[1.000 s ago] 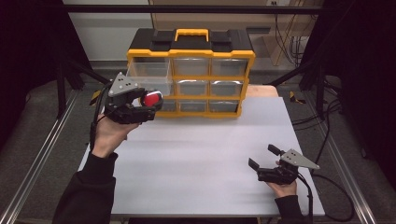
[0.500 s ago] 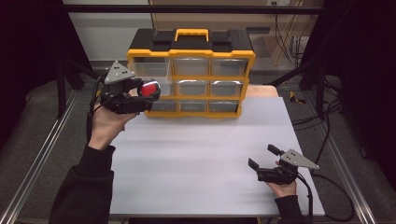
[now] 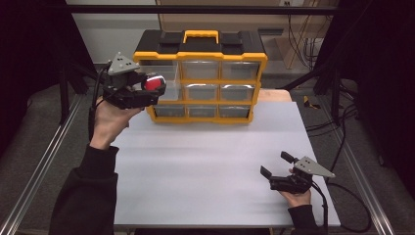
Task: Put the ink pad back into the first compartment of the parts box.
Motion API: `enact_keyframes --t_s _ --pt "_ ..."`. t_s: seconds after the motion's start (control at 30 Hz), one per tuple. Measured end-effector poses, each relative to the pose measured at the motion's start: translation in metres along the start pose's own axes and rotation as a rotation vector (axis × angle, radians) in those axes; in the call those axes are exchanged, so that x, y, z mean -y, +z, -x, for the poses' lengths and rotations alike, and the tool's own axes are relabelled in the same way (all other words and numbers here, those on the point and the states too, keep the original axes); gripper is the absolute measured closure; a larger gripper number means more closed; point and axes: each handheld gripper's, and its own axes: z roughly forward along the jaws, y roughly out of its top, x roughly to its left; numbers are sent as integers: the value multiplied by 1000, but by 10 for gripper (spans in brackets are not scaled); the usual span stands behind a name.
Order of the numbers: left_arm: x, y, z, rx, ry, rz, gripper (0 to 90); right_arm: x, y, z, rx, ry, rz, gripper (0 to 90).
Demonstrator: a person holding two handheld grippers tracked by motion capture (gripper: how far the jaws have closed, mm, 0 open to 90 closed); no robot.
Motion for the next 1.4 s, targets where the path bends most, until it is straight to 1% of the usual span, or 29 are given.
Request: enact_keyframes --t_s 0.1,0.23,0.43,0.5,0.67,0.77,0.8,0.83,1.07,1.2,1.27,1.33,1.4 --pt "-4 2 -5 0 -9 -1 293 0 0 0 1 1 -3 4" --pt "-6 5 -8 -2 -15 2 293 0 0 0 0 1 -4 5" --pt "-11 10 -13 -14 -16 -1 293 0 0 0 2 0 -3 4" --pt "-12 11 -15 -15 -26 2 293 0 0 0 1 1 -4 5" --pt "-17 17 -20 -26 -23 -7 293 0 0 0 0 0 -4 4" --pt "-19 20 -23 -32 -28 -10 293 0 0 0 -1 1 -4 4" --pt "-20 22 -24 -36 -30 -10 293 0 0 0 0 1 -3 4" --pt "-20 24 -26 -38 -42 -13 293 0 0 0 1 1 -3 4" --pt "-22 31 -35 -51 -55 -25 293 0 0 1 1 0 -5 4" --pt "-21 37 -41 -60 -64 -40 293 0 0 0 3 1 -4 4" --pt "-20 42 -45 -60 -76 -42 293 0 0 1 2 1 -3 4" --pt "-20 43 -46 -63 -77 -44 293 0 0 0 1 1 -5 4" --pt "-19 46 -47 -72 -57 -42 293 0 1 1 1 1 -6 4"
